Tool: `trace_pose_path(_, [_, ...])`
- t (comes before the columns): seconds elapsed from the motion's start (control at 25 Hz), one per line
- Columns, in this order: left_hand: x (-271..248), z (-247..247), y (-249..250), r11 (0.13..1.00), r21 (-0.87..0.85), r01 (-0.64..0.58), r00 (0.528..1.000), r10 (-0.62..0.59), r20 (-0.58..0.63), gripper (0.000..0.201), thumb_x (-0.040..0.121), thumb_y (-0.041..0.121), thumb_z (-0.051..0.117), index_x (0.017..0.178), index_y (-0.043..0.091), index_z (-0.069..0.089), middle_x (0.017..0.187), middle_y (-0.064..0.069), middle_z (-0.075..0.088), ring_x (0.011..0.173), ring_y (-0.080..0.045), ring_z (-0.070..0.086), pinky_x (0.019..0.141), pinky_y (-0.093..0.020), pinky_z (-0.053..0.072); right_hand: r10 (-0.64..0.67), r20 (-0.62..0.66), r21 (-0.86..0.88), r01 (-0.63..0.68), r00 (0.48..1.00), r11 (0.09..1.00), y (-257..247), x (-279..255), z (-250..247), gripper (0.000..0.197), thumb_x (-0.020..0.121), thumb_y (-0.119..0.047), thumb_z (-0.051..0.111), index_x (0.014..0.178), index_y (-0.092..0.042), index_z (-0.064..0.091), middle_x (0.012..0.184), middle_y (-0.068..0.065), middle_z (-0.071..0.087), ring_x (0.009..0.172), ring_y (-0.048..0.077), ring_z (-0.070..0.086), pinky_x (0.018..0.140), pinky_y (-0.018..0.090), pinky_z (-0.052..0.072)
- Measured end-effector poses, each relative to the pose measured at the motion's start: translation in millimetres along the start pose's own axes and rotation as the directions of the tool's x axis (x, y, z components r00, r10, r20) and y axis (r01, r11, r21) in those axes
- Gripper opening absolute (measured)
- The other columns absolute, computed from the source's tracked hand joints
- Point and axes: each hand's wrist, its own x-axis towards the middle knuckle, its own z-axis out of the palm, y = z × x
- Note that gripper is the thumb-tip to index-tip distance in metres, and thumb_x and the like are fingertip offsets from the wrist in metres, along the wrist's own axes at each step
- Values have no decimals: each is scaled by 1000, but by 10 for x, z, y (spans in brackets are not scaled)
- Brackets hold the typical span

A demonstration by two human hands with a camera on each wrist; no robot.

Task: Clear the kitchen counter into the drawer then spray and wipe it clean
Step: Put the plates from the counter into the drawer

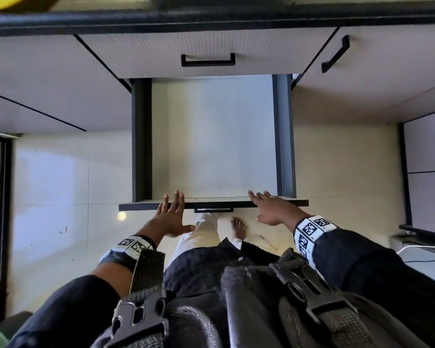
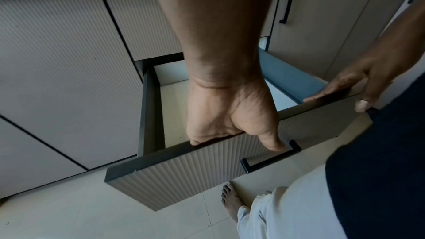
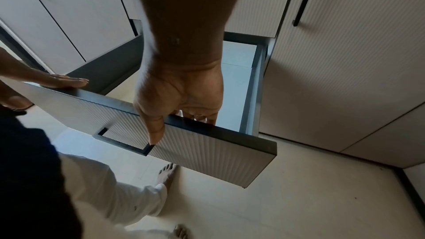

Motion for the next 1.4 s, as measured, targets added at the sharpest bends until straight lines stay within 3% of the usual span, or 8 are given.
trace_pose_path(0.2, [-92,181,50,1000,2,28,989,-28,146,112,85,74,43,152,11,-20,159,-6,-25,142,-36,-29,117,-52,-5,26,104,-8,-25,994,1000,-44,-23,348,79,99,-34,46,157,-19,-5,164,11,12,150,29,15,118,47,25])
trace_pose_path(0.6, [-274,193,118,996,-92,7,1000,-5,15,97,87,68,50,155,11,11,162,-9,15,148,-29,18,120,-43,19,22,32,40,-23,999,999,-24,-135,315,66,98,-42,51,154,-18,25,157,9,33,140,30,37,113,42,34])
trace_pose_path(0.76, [-413,-293,58,982,-172,-85,994,70,-90,84,92,59,51,154,13,18,160,-7,25,145,-26,28,116,-35,23,-2,-227,245,59,974,968,-177,-200,-289,45,96,-35,58,134,-12,54,138,10,55,121,26,55,101,36,44])
trace_pose_path(0.96, [-683,-1687,-21,956,-79,-282,841,207,-499,62,95,53,50,147,23,36,150,-1,43,135,-20,43,109,-32,33,190,-738,516,359,648,778,-559,-383,-1566,16,89,-27,70,97,-13,70,93,0,69,88,16,65,77,29,50])
trace_pose_path(1.08, [-794,-2400,64,898,27,-439,663,344,-664,57,96,46,53,146,25,37,148,3,44,135,-17,41,108,-30,34,305,-850,493,446,428,747,-504,-473,-2168,10,88,-21,71,83,-13,69,76,-8,67,69,2,60,67,24,44])
trace_pose_path(1.2, [-893,-2960,337,826,160,-540,464,451,-762,52,95,42,55,143,27,40,145,6,44,133,-18,43,107,-33,37,492,-845,532,443,212,722,-222,-795,-2599,8,86,-21,72,81,-15,69,73,-6,66,66,8,59,68,25,47])
trace_pose_path(1.32, [-917,-3484,780,803,270,-531,371,507,-778,57,94,45,56,145,28,38,151,8,36,138,-18,36,110,-37,35,609,-777,609,436,162,662,184,-1077,-2914,15,88,-26,70,83,-12,67,74,-4,64,69,8,59,68,24,48])
trace_pose_path(1.4, [-856,-3712,1004,852,278,-444,452,480,-752,66,94,49,54,151,29,28,160,7,20,146,-19,24,116,-40,28,680,-703,678,485,207,553,450,-1076,-3057,22,85,-32,73,80,-12,64,74,1,65,69,18,64,73,35,57])
